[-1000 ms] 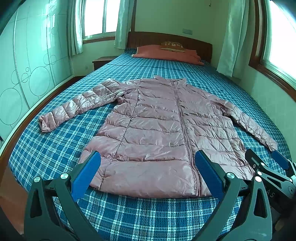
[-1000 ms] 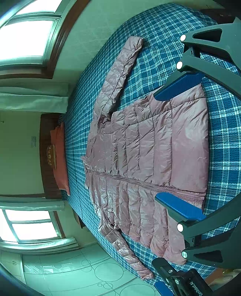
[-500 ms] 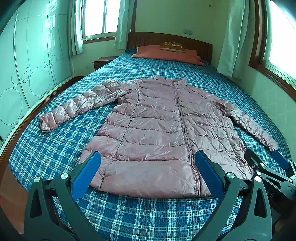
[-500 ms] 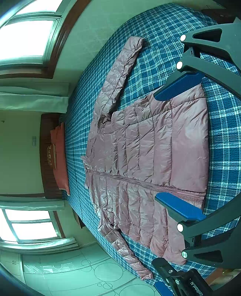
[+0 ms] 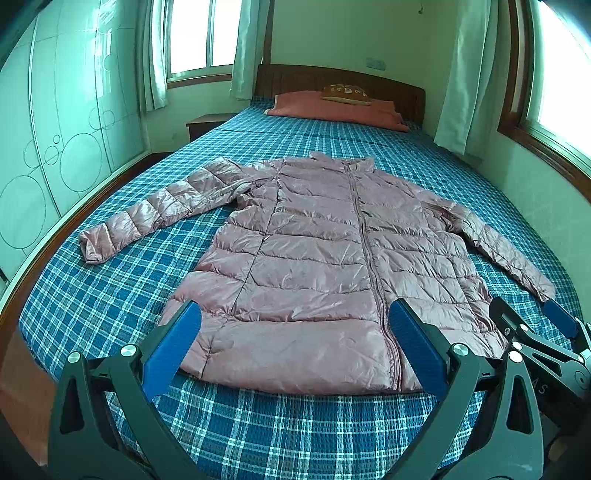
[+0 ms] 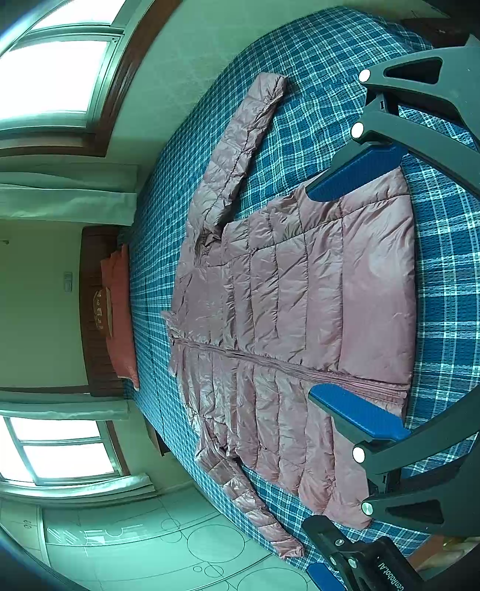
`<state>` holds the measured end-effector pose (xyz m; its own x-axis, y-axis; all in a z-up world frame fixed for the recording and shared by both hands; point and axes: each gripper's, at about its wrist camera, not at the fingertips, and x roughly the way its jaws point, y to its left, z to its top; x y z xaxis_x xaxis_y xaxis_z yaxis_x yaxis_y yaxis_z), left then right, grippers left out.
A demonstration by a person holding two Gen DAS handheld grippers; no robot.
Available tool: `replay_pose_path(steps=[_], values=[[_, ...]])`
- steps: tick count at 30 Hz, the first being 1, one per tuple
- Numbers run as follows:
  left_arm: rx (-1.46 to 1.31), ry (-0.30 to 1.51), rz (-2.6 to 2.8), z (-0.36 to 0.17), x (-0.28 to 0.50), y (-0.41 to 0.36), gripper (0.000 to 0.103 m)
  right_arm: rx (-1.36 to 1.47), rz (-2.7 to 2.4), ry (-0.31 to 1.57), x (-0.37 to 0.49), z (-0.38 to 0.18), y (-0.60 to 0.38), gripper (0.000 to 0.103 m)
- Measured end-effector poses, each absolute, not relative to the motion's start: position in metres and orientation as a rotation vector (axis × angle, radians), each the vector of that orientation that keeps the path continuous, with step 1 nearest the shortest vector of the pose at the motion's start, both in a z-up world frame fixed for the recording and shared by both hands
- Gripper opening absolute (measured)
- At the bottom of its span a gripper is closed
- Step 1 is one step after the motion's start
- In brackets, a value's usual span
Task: Fold large clothes
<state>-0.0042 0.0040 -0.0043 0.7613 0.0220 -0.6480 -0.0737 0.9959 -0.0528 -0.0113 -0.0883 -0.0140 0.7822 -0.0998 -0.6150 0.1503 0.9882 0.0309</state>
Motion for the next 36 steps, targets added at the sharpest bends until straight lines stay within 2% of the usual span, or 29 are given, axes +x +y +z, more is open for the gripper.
replay_pose_path(steps=[28,36], values=[[-0.075,0.710,0.055,-0.003,-0.004,0.007,0.101,0.081,-0.138,0.673,-0.006,-0.019,-0.087,0.098],[-0.158,0.767,0.062,-0.024,0.028,0.029,0.101,0.122,-0.166,0.703,0.015,-0.035,-0.110,0.098]])
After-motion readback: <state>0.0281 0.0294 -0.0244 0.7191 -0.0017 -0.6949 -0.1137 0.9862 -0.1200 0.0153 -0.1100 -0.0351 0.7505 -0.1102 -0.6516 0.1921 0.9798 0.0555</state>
